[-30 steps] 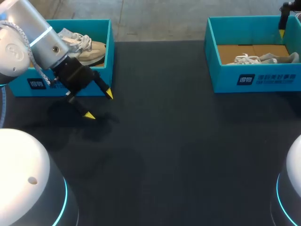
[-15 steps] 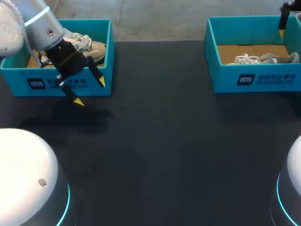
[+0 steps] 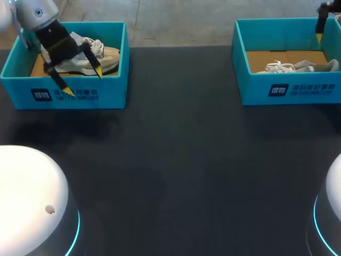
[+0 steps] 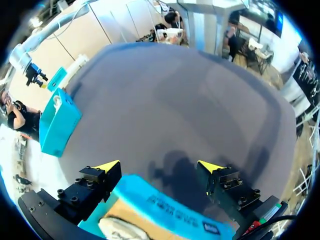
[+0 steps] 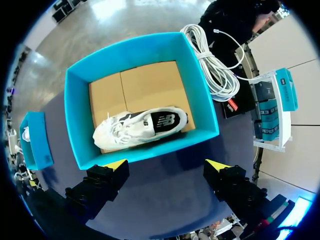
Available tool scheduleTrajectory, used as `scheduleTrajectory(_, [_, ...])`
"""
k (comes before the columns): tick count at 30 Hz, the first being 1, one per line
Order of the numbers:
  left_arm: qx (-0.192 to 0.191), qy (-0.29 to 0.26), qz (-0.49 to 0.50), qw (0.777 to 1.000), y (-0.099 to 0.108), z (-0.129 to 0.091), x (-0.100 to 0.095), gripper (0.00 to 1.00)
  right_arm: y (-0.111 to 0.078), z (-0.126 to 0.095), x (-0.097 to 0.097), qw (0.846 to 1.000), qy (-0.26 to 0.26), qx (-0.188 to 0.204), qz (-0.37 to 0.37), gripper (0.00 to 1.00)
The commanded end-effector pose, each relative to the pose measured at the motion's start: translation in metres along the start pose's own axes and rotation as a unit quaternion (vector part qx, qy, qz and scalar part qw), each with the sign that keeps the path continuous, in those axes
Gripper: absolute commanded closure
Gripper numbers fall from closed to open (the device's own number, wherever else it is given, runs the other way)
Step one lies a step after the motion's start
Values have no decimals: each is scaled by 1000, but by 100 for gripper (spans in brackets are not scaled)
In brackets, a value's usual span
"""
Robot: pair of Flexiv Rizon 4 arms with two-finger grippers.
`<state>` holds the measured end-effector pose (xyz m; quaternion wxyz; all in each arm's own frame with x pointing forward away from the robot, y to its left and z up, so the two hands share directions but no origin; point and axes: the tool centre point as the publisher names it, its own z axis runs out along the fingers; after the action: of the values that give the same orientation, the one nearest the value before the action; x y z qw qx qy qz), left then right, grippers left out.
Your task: Take the shoe out of the shoebox, open the shoe tongue, remove and reinsert the insole, then place the shoe into the shoebox
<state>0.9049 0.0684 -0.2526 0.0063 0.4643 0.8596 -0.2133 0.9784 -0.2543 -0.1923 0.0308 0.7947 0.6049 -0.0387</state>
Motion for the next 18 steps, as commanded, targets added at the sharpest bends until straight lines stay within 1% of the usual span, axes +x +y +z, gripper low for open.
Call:
scheduleTrajectory(1, [-1,14,11,1000,19,-21,-5,0,0,0,0,1000,0,0,0,0])
scheduleTrajectory(7, [-22,39,48,998,46,-43,-5,0,0,0,0,1000,0,0,0,0])
scheduleTrajectory(18, [-63,80,98,990,96,-69,-9,0,0,0,0,1000,0,0,0,0])
